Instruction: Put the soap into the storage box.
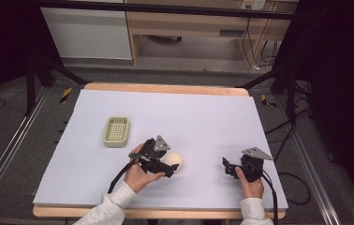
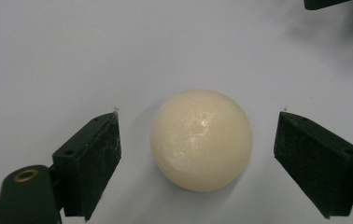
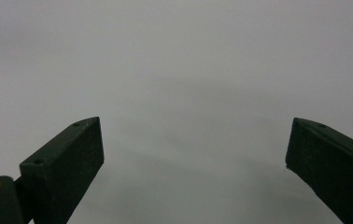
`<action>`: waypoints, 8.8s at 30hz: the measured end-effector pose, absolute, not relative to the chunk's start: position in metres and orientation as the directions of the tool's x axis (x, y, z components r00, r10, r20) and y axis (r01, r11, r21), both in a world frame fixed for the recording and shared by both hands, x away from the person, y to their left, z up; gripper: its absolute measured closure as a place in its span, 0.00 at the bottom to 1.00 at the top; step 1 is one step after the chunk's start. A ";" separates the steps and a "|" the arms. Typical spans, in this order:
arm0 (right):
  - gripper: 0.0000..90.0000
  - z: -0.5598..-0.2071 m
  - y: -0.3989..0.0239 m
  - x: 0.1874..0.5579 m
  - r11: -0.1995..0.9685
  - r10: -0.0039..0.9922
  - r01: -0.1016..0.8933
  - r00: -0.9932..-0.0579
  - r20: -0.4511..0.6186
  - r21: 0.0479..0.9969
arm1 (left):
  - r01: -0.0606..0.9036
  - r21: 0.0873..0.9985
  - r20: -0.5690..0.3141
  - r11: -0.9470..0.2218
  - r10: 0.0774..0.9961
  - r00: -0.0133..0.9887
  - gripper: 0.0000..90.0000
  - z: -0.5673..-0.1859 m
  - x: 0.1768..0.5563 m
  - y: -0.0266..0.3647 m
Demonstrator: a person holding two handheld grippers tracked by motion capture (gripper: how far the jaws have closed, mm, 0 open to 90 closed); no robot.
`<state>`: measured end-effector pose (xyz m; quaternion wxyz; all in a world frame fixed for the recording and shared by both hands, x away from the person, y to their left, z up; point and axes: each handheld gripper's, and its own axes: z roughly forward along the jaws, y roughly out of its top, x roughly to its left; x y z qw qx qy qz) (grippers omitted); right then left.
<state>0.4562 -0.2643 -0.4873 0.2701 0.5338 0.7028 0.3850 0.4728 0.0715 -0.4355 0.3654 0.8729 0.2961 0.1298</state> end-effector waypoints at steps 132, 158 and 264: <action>0.05 -0.487 -0.264 0.457 0.129 0.957 0.548 -0.286 0.041 0.826 | 0.457 0.671 0.012 -0.584 0.624 0.781 0.27 -0.436 0.477 0.084; 0.05 -0.488 -0.264 0.457 0.131 0.957 0.547 -0.286 0.038 0.827 | 0.477 0.692 0.010 -0.542 0.668 0.744 0.27 -0.423 0.485 0.113; 0.05 -0.487 -0.264 0.456 0.127 0.958 0.547 -0.284 0.041 0.827 | 0.620 0.677 0.036 -0.397 0.859 0.511 0.27 -0.414 0.558 0.226</action>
